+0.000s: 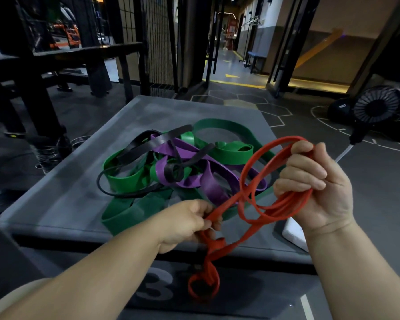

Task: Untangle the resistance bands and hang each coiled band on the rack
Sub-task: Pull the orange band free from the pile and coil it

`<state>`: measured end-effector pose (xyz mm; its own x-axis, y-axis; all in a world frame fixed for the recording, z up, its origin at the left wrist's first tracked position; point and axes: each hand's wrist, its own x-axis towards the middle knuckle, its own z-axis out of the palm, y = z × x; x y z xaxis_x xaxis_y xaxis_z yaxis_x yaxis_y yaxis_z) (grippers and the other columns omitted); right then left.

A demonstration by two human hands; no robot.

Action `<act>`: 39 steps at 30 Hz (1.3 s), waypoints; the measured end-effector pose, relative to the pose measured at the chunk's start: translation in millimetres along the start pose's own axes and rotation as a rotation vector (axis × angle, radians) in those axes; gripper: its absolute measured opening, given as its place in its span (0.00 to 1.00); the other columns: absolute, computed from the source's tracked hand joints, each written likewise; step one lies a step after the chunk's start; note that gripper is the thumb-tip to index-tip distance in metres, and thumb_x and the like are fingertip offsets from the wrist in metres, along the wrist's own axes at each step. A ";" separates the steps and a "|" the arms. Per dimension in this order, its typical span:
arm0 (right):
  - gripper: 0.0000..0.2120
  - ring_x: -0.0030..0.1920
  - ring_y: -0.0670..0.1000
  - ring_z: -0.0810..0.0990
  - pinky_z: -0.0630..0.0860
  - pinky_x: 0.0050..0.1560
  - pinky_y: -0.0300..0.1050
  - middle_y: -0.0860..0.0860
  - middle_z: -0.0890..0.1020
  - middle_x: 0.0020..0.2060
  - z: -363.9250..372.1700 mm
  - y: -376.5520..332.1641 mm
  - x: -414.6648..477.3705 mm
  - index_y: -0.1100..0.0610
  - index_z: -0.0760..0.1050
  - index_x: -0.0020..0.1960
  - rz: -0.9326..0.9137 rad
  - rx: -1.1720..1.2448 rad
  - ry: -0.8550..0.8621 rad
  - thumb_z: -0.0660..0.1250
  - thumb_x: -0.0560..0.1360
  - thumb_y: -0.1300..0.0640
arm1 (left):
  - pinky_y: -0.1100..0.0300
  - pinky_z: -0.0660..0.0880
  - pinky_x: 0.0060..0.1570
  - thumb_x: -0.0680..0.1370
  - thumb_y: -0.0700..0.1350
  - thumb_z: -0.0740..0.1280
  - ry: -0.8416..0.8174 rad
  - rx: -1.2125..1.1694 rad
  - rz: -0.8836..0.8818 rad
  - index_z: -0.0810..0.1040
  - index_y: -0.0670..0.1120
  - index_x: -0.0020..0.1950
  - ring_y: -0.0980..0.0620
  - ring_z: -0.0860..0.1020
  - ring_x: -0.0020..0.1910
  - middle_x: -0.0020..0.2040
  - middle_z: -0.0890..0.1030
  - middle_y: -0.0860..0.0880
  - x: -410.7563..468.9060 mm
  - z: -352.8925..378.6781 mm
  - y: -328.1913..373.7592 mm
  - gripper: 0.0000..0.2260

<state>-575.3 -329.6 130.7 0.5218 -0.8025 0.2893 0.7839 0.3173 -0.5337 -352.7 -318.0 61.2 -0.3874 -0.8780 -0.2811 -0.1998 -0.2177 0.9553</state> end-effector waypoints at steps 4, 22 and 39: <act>0.11 0.31 0.44 0.68 0.71 0.40 0.40 0.46 0.68 0.32 0.5 -2.7 -1.0 0.59 0.69 0.53 -0.017 0.038 0.017 0.56 0.84 0.51 | 0.61 0.74 0.34 0.81 0.33 0.58 0.073 -0.005 -0.051 0.73 0.44 0.48 0.54 0.71 0.36 0.42 0.75 0.46 0.0 1.1 3.0 0.08; 0.12 0.27 0.53 0.79 0.74 0.33 0.43 0.55 0.79 0.29 -12.6 -30.0 -7.6 0.60 0.72 0.51 -0.154 0.250 -0.017 0.59 0.83 0.51 | 0.70 0.67 0.33 0.73 0.46 0.74 0.144 0.349 0.191 0.77 0.50 0.37 0.62 0.70 0.28 0.27 0.73 0.58 -3.5 -21.0 12.0 0.08; 0.20 0.25 0.44 0.66 0.68 0.29 0.38 0.50 0.73 0.34 -4.2 28.0 8.3 0.52 0.70 0.55 -0.282 -0.615 0.412 0.69 0.68 0.67 | 0.58 0.76 0.38 0.73 0.45 0.65 -0.101 -0.527 0.038 0.81 0.42 0.51 0.56 0.72 0.26 0.32 0.76 0.49 -18.1 -4.0 25.2 0.11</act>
<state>-550.4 -329.5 114.8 0.0701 -0.9716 0.2259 0.4785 -0.1659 -0.8623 -347.2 -309.4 90.8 -0.4751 -0.8499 -0.2278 0.2851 -0.3936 0.8740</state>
